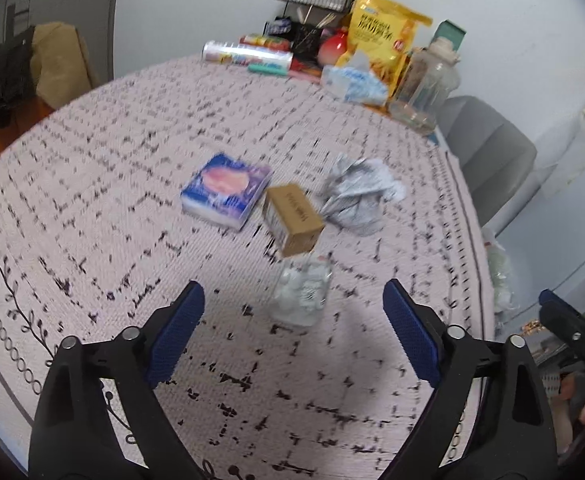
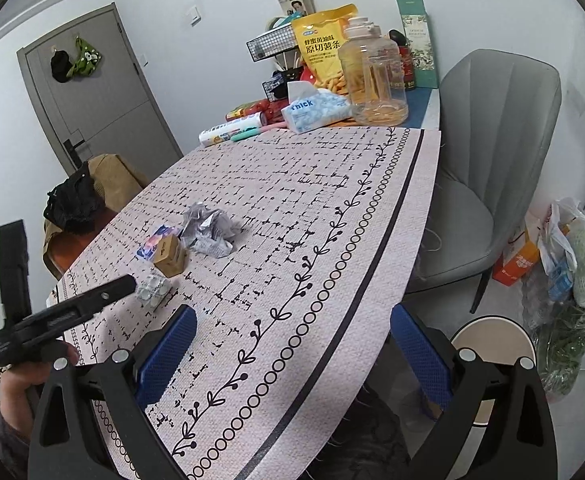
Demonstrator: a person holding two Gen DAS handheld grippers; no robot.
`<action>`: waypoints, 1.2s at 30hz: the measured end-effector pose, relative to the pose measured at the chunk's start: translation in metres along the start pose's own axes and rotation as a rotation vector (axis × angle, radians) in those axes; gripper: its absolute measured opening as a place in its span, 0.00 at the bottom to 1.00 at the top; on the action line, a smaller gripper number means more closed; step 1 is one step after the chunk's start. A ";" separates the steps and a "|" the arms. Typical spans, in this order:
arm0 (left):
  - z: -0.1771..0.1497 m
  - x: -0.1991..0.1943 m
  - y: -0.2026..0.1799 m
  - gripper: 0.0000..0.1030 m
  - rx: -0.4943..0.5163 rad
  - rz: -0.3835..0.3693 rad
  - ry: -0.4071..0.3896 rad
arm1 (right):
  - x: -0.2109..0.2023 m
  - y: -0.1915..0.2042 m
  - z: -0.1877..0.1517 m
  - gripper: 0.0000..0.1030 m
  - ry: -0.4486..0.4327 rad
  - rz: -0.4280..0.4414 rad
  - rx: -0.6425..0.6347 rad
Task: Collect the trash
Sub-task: 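Close the left gripper on the small white printed packet, then close the right gripper on the small brown cardboard box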
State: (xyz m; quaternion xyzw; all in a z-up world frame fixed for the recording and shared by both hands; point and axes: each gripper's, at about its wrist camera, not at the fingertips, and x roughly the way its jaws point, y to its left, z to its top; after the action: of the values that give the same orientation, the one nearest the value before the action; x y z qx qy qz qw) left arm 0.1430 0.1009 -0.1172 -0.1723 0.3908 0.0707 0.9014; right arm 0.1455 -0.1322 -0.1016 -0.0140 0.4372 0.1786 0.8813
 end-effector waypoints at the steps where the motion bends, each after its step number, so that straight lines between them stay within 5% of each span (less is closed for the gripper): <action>1: -0.001 0.004 0.000 0.82 0.001 0.003 0.010 | 0.001 0.001 0.000 0.92 0.002 0.001 -0.001; 7: -0.004 0.024 -0.004 0.63 0.022 0.027 0.052 | 0.010 0.005 -0.001 0.92 0.020 0.010 -0.006; 10: -0.003 0.025 -0.004 0.34 0.033 0.058 0.042 | 0.014 0.007 0.000 0.92 0.023 0.010 -0.011; 12: -0.002 0.024 0.002 0.29 0.013 0.035 0.045 | 0.016 0.008 0.002 0.92 0.026 0.012 -0.013; 22: 0.003 -0.006 0.037 0.28 -0.080 0.027 -0.027 | 0.038 0.043 0.015 0.91 0.037 0.057 -0.081; 36: -0.001 -0.033 0.094 0.28 -0.201 0.069 -0.086 | 0.105 0.141 0.025 0.69 0.144 0.154 -0.245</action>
State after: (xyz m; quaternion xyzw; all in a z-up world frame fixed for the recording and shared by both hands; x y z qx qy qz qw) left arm 0.0949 0.1885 -0.1182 -0.2452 0.3484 0.1481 0.8925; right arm 0.1766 0.0356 -0.1496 -0.1004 0.4742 0.2962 0.8230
